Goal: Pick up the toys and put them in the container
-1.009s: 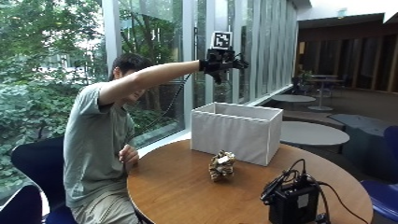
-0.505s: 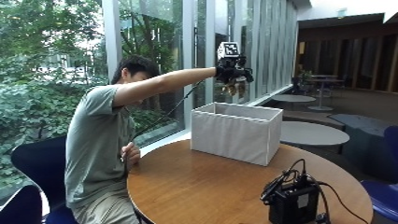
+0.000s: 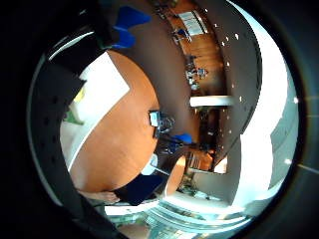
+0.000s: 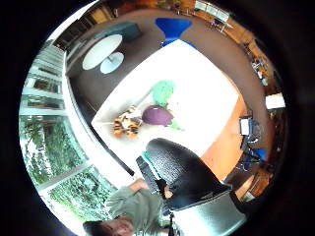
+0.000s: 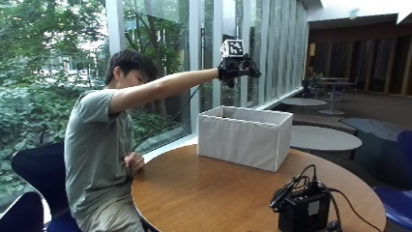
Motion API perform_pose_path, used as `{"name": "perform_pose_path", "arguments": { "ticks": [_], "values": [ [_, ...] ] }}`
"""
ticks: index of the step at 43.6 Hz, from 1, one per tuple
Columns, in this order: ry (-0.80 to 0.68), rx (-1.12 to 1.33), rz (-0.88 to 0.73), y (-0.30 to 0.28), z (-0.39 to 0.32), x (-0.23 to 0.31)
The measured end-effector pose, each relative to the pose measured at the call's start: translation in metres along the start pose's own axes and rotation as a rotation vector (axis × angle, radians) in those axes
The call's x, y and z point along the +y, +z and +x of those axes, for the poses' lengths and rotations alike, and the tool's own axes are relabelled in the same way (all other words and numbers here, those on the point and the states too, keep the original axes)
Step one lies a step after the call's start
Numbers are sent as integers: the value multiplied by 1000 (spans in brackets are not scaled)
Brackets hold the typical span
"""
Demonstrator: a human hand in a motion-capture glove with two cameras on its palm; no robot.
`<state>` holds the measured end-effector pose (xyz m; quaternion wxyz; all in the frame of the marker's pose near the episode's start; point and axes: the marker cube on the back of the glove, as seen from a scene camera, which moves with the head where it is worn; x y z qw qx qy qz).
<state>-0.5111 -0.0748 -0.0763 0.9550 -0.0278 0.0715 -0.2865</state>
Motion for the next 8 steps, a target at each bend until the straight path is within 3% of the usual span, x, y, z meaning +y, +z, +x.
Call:
{"name": "perform_pose_path", "arguments": {
  "ticks": [3, 8],
  "values": [
    [-76, 71, 15, 8, 24, 11],
    [-78, 9, 46, 15, 49, 18]
  ]
}}
